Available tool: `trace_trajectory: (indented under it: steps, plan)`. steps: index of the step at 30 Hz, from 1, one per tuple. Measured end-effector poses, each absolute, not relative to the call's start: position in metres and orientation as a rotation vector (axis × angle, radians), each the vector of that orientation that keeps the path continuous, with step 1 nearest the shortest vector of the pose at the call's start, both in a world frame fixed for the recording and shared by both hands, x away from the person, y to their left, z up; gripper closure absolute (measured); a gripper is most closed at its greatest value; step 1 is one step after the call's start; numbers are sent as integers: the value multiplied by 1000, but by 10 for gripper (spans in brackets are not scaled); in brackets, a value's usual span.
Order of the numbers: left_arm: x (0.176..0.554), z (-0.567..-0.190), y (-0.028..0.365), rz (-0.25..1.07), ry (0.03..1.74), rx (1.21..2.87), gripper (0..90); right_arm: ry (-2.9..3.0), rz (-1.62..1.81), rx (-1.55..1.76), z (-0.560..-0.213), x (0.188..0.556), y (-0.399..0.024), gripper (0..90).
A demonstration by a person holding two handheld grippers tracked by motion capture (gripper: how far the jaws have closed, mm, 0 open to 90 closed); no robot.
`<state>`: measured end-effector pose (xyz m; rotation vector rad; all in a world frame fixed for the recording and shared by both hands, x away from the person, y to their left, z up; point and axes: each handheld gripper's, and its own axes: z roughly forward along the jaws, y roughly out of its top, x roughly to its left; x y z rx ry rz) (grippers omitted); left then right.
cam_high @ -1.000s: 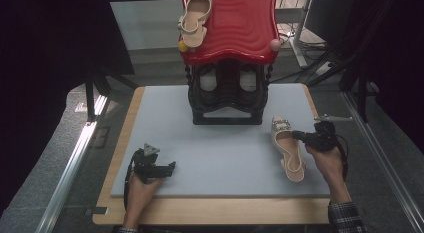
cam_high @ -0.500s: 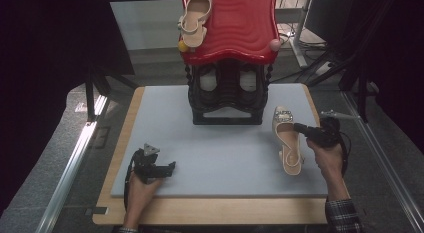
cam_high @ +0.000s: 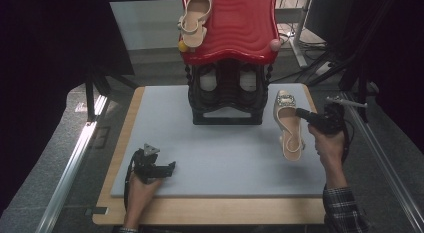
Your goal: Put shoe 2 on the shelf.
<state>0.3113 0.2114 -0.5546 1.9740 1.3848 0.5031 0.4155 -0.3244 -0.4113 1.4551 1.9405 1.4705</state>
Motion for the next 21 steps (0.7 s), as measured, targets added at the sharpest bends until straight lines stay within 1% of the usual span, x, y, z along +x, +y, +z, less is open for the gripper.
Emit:
trace_trajectory:
  steps: [21]
  plan:
    - [311, -555, 211, 506, 1386, 1973, 52, 1786, 1562, 1469, -343, 448, -328, 881]
